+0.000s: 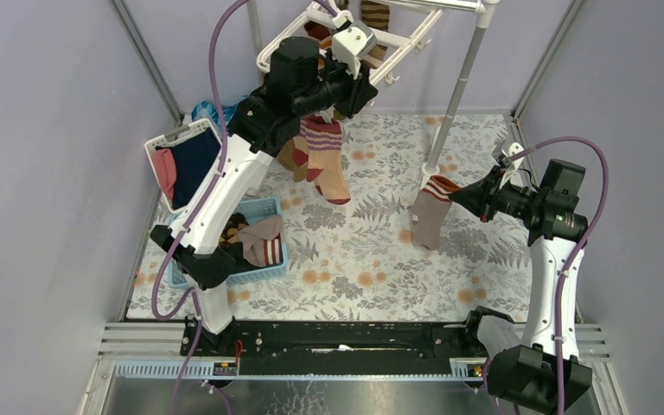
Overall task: Clip the socks to the hanger
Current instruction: Rotate the hanger, then open the clamp at the hanger.
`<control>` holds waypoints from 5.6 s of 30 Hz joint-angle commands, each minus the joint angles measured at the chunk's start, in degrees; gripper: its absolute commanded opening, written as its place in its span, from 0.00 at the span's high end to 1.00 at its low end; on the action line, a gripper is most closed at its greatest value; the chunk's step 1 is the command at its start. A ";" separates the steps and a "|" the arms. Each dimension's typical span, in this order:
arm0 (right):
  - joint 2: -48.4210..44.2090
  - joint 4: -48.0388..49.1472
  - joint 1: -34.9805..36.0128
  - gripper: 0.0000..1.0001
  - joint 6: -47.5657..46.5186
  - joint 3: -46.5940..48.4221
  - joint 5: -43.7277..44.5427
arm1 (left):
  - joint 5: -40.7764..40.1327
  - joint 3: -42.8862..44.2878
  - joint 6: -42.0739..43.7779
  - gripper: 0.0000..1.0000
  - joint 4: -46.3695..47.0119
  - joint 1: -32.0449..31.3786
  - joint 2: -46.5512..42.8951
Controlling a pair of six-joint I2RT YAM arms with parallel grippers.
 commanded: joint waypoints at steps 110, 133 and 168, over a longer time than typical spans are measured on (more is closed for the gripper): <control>29.56 -4.85 39.87 1.00 -21.53 32.18 10.20 | 25.79 -101.55 -41.61 0.15 128.17 26.18 -36.03; 22.42 3.94 40.23 1.00 -16.19 22.72 13.69 | 17.98 -87.73 -17.76 0.17 122.47 16.36 -20.30; 26.30 -2.39 40.23 1.00 -18.88 26.05 11.61 | 21.00 -78.55 -29.18 0.28 128.03 17.77 -15.69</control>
